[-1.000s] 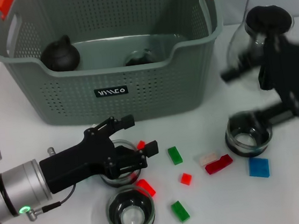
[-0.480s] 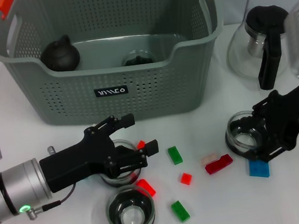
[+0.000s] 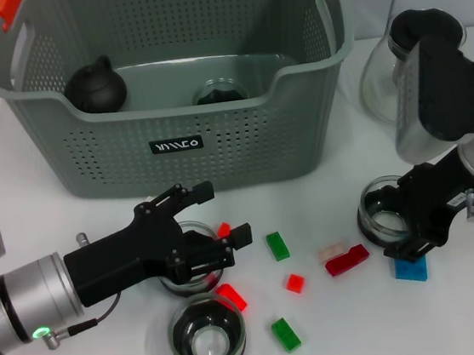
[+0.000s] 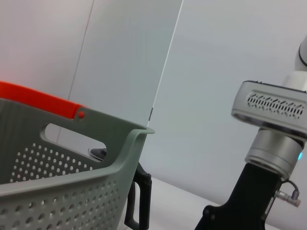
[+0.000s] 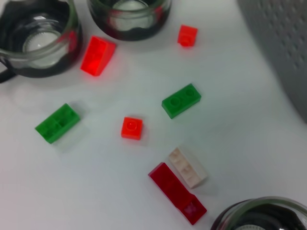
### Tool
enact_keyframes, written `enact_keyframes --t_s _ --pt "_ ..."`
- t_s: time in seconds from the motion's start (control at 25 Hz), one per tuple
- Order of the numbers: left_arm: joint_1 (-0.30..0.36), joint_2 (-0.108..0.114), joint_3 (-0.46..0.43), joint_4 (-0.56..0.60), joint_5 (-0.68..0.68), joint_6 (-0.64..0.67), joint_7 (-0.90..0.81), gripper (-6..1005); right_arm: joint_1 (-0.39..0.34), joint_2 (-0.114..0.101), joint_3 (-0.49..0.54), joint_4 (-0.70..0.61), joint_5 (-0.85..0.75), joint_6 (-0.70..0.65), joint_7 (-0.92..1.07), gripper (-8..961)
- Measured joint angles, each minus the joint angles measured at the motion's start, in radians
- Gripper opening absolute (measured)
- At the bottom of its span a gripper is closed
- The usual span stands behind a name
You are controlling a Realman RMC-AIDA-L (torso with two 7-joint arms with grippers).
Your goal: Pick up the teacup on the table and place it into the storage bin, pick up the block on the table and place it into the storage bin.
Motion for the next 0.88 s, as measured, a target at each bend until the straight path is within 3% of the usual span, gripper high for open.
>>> enact_keyframes --t_s 0.36,0.88 --pt "0.0 0.0 0.0 0.0 0.0 -0.001 0.001 923 0.027 -0.001 -0.049 0.092 -0.003 0.091 0.004 767" --pt "0.003 0.0 -0.002 0.0 0.0 -0.011 0.001 923 0.036 -0.001 -0.12 0.126 -0.003 0.123 -0.001 415"
